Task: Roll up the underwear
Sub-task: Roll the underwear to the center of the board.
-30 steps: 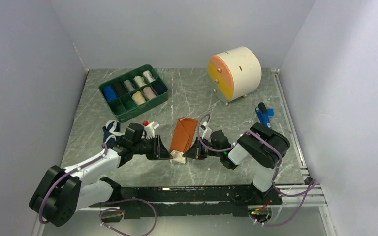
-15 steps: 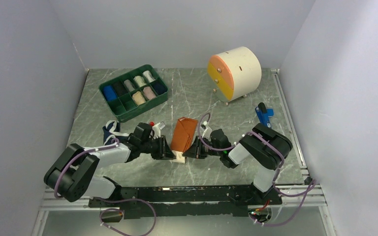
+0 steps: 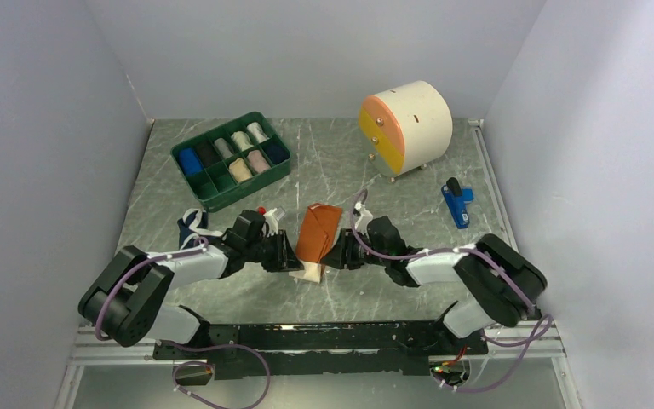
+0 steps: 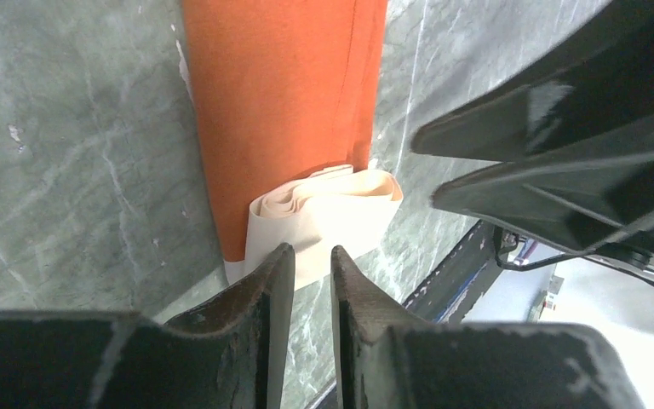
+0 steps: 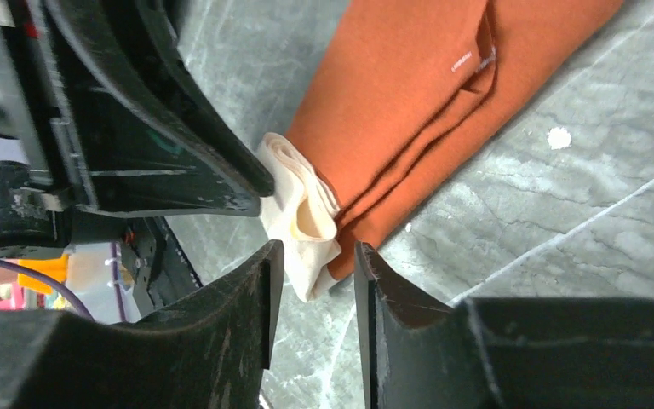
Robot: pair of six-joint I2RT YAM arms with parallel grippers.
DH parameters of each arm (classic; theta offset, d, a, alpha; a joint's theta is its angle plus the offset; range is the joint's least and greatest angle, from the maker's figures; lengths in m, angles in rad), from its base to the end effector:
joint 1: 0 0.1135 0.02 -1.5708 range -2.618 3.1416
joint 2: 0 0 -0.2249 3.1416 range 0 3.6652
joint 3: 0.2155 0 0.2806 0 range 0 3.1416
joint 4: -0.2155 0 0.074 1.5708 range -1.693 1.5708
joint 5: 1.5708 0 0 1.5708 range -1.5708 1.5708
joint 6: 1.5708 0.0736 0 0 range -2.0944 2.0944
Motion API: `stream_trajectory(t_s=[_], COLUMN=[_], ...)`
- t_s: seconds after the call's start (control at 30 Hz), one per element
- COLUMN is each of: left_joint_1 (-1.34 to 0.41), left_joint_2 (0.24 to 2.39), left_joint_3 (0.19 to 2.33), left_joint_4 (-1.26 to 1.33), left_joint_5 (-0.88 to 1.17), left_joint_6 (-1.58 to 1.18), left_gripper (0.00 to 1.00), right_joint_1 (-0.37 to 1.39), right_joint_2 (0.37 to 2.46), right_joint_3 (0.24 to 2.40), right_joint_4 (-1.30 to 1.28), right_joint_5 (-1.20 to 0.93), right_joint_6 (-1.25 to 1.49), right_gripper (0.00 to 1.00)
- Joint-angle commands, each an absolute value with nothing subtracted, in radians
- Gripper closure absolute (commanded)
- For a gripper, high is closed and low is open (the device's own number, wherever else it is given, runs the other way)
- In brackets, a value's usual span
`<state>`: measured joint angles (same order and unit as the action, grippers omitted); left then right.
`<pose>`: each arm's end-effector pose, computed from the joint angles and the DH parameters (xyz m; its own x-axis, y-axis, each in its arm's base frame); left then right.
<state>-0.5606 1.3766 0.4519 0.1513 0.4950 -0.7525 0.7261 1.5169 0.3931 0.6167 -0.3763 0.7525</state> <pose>0.2260 -0.1832 0.0545 -0.9484 -0.1147 -0.2955 0.1473 0.6660 -0.7313 0.2101 0.2227 0.0477 -0.8513 0.0942 -0.5161 -0.3779 0.5724 0.7277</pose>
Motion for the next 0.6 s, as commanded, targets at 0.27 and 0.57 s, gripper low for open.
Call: stream_trajectory(t_s=[0.27, 0.57], left_joint_1=[-0.576, -0.578], left_joint_2=[1.398, 1.395], left_joint_3=[0.496, 0.504], left_joint_4=[0.149, 0.135], left_joint_5=[0.466, 0.462], left_joint_6=[-0.732, -0.726], left_gripper=[0.72, 0.73], right_joint_1=[0.819, 0.835], right_joint_2=[1.432, 1.594], right_joint_3=[0.533, 0.551], right_joint_4=[0.477, 0.469], right_joint_5=[-0.369, -0.279], right_joint_6=[0.624, 0.664], right_gripper=[0.77, 0.81])
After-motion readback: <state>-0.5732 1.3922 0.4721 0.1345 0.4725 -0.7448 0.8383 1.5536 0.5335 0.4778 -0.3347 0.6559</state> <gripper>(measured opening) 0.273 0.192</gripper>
